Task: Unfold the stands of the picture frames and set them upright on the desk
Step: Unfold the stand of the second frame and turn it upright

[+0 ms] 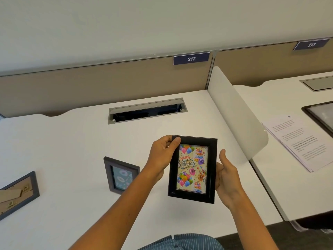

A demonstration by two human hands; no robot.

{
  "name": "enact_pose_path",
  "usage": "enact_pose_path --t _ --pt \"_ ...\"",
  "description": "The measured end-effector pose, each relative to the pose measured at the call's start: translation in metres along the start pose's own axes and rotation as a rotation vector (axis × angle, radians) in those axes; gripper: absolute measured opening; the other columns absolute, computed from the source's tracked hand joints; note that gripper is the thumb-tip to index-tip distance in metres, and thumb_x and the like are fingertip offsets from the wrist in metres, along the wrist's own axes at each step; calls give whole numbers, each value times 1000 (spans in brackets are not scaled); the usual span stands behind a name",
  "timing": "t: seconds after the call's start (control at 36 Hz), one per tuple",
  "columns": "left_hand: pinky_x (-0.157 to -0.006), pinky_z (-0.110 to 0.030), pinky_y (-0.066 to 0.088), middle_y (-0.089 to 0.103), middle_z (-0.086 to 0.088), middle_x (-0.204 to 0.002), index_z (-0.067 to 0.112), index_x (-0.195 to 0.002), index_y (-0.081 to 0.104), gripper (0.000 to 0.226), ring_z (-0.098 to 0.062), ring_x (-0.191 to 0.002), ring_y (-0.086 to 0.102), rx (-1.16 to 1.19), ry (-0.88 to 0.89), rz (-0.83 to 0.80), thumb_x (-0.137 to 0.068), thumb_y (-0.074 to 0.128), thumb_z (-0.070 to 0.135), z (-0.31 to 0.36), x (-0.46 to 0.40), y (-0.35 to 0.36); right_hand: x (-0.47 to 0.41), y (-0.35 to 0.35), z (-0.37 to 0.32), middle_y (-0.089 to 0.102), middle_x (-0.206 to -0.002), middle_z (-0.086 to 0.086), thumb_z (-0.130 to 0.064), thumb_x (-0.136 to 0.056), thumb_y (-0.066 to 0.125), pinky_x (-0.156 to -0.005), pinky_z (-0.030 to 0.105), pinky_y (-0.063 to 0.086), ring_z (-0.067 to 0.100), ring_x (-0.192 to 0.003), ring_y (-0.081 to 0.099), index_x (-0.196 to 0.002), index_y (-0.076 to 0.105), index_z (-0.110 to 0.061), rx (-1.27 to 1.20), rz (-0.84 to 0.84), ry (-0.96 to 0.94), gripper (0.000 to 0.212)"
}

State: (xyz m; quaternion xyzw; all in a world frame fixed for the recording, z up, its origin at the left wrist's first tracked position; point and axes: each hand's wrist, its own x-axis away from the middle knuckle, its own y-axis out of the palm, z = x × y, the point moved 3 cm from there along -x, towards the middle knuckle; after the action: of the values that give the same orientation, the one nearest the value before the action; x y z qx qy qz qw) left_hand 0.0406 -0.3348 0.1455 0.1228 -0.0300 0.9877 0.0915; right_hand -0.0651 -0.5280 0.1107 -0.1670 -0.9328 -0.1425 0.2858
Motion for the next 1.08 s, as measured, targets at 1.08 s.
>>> enact_pose_path --t 1.08 --pt "-73 -8 53 73 9 -114 29 -122 73 22 8 -98 67 -52 -33 -105 -102 64 26 -59 -37 27 -58 -6 36 85 -121 7 -94 -90 42 -92 44 57 30 -111 82 -123 83 -23 -145 115 73 88"
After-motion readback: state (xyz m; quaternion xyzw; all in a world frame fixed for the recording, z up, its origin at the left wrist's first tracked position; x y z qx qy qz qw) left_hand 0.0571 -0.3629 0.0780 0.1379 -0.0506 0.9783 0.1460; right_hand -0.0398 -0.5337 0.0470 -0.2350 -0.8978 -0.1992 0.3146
